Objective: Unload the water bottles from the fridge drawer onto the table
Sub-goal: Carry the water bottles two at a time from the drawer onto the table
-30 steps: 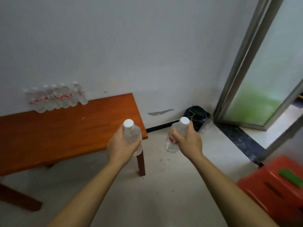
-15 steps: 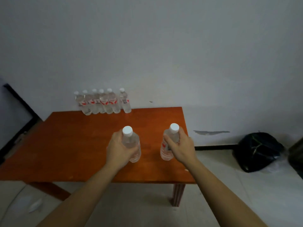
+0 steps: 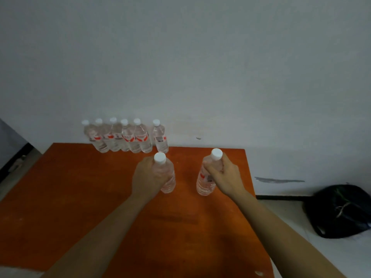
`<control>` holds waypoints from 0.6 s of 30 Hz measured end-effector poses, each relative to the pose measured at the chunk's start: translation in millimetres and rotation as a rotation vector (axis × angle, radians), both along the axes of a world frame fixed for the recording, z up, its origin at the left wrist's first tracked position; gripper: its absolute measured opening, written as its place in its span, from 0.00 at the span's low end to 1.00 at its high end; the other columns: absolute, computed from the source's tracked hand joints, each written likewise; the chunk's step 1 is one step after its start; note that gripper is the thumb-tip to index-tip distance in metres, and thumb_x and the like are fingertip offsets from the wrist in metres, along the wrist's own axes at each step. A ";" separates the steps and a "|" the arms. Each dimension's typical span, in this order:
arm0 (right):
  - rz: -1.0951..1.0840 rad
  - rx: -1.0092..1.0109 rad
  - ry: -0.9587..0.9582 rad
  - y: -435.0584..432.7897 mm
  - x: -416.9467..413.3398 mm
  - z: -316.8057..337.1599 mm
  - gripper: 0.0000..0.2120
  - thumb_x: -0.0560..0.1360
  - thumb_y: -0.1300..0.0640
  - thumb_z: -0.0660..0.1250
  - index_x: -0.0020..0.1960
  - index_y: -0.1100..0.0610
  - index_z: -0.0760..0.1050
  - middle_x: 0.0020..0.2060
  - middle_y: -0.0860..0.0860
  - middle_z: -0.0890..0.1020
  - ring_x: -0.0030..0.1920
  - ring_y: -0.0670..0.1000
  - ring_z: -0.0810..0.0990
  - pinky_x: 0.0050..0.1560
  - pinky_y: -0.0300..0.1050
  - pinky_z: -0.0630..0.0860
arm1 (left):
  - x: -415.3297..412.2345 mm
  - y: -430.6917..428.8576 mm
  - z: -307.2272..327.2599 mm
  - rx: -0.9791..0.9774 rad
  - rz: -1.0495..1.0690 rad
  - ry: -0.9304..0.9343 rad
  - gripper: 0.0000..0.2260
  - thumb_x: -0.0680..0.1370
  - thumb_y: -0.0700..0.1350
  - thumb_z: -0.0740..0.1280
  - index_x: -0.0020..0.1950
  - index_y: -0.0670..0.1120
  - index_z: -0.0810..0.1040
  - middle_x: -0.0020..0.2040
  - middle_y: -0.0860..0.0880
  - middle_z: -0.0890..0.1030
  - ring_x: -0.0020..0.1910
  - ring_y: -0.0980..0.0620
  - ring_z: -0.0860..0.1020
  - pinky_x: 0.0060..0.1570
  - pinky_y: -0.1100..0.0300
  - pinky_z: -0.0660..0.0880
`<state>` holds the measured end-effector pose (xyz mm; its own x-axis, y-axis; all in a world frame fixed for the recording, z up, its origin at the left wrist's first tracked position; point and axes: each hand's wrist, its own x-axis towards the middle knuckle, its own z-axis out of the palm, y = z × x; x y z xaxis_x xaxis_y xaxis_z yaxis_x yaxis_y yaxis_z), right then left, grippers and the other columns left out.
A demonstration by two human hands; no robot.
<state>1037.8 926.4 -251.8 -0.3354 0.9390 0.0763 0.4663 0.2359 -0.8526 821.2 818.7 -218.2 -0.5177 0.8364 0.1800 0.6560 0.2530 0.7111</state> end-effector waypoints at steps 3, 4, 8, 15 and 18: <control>-0.041 -0.015 -0.045 31.5 -17.0 -13.5 0.25 0.73 0.33 0.65 0.62 0.48 0.71 0.51 0.44 0.81 0.50 0.46 0.81 0.47 0.44 0.81 | -24.1 51.9 -17.5 -0.027 -0.110 0.024 0.18 0.67 0.50 0.80 0.52 0.46 0.79 0.45 0.53 0.81 0.42 0.54 0.79 0.39 0.62 0.74; -0.061 -0.022 -0.063 42.3 -23.3 -17.9 0.24 0.73 0.32 0.65 0.61 0.47 0.71 0.49 0.43 0.81 0.49 0.46 0.81 0.47 0.45 0.82 | -32.8 69.7 -22.5 -0.037 -0.152 0.030 0.18 0.66 0.52 0.80 0.51 0.48 0.80 0.45 0.55 0.82 0.42 0.55 0.80 0.40 0.62 0.74; -0.130 -0.045 -0.077 87.6 -53.5 -30.6 0.23 0.72 0.31 0.66 0.60 0.44 0.71 0.48 0.43 0.82 0.48 0.45 0.83 0.47 0.52 0.83 | -68.7 145.3 -36.6 -0.081 -0.310 0.135 0.12 0.67 0.55 0.76 0.42 0.51 0.77 0.38 0.56 0.80 0.36 0.57 0.78 0.34 0.63 0.70; -0.181 -0.091 -0.052 156.9 -120.4 -52.7 0.14 0.75 0.38 0.68 0.58 0.30 0.68 0.49 0.41 0.82 0.48 0.47 0.83 0.50 0.53 0.82 | -122.4 262.5 -49.6 -0.170 -0.429 0.470 0.20 0.67 0.61 0.73 0.53 0.51 0.79 0.45 0.51 0.83 0.44 0.48 0.80 0.45 0.56 0.65; -0.200 -0.106 -0.033 183.6 -146.9 -59.2 0.13 0.76 0.40 0.68 0.58 0.41 0.71 0.45 0.38 0.80 0.47 0.43 0.80 0.48 0.49 0.81 | -140.0 291.2 -51.3 -0.214 -0.461 0.592 0.24 0.70 0.66 0.69 0.59 0.51 0.78 0.48 0.50 0.83 0.48 0.47 0.79 0.52 0.53 0.65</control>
<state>890.9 1110.0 -311.0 -0.1428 0.9892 -0.0342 0.5230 0.0460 -0.8511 681.1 1109.9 -269.5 0.0226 0.9914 0.1289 0.9834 -0.0452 0.1758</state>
